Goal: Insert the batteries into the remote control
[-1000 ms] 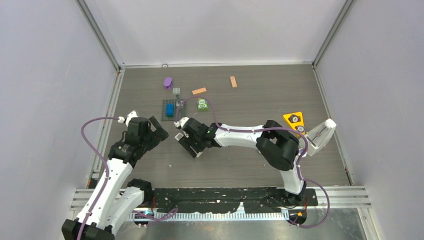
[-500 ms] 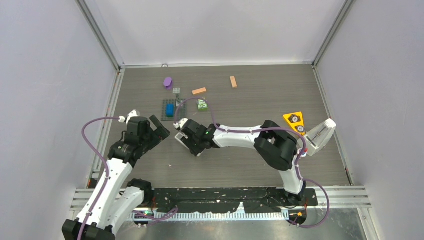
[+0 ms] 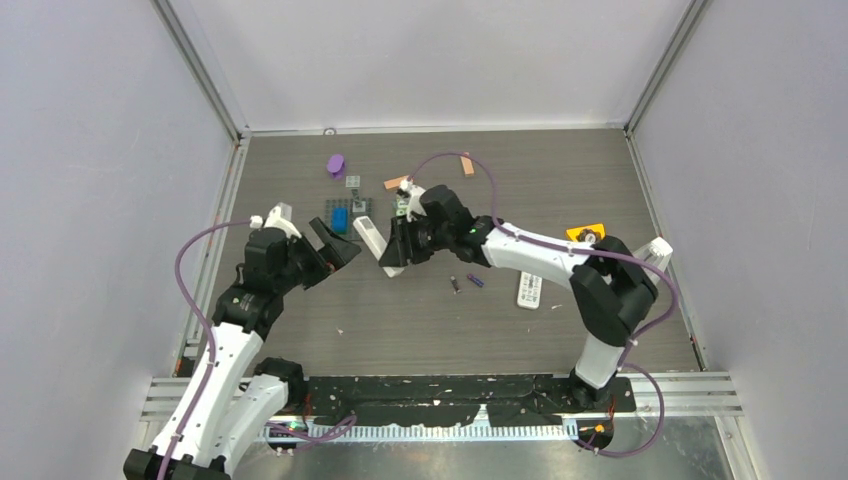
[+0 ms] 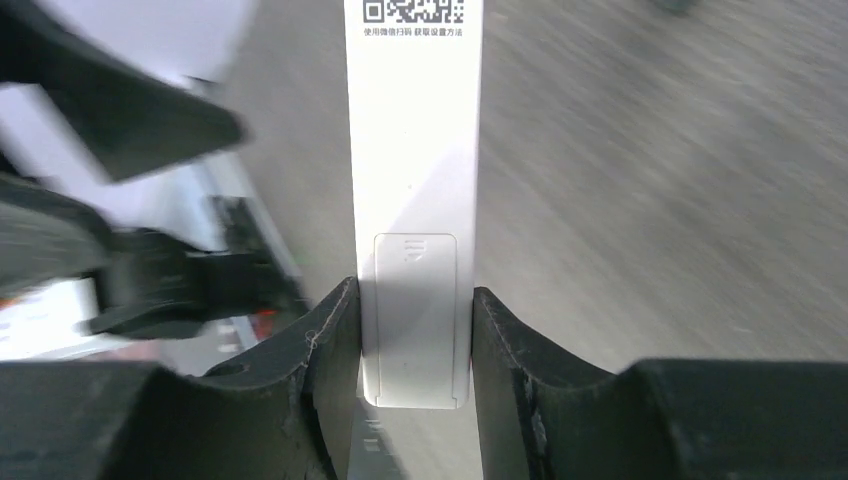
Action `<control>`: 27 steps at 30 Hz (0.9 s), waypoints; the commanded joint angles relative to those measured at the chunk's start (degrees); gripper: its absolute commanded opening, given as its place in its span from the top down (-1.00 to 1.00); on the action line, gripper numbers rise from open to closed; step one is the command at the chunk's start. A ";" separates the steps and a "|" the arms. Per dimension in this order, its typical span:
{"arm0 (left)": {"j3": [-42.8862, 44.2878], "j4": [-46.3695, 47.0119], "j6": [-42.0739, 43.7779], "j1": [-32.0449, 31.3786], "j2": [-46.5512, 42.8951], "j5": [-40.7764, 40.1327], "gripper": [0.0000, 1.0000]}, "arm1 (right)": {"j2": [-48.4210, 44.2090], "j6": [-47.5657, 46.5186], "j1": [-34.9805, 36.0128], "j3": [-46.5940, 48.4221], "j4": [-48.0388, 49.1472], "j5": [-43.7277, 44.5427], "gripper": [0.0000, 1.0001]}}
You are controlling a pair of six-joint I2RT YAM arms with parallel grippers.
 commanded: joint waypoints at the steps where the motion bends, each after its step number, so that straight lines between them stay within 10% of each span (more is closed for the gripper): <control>1: 2.21 13.89 0.20 0.28 -1.12 13.85 -0.87 | -6.93 14.84 -1.23 -4.39 22.14 -18.09 0.47; 18: 3.03 31.37 -9.26 0.28 -6.77 20.10 -0.77 | -6.46 56.52 -1.96 -13.16 74.90 -27.90 0.41; 27: 2.35 36.68 -12.49 0.27 -3.48 23.53 -0.42 | -4.20 60.39 -1.97 -13.38 78.23 -27.26 0.40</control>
